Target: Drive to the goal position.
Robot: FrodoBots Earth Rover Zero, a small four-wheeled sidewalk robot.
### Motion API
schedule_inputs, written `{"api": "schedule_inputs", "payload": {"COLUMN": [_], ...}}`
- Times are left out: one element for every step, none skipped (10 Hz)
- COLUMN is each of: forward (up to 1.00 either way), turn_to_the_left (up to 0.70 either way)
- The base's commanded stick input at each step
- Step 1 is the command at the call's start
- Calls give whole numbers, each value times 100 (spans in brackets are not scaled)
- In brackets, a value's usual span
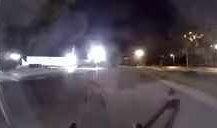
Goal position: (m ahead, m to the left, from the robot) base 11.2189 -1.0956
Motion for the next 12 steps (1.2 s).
{"api": "schedule_inputs", "payload": {"forward": [50, 50, 50, 50, 50, 50, 50, 50, 50, 50, 50, 50], "turn_to_the_left": [0, 0, 0, 0, 0, 0, 0, 0, -2, -14, -50, -50]}}
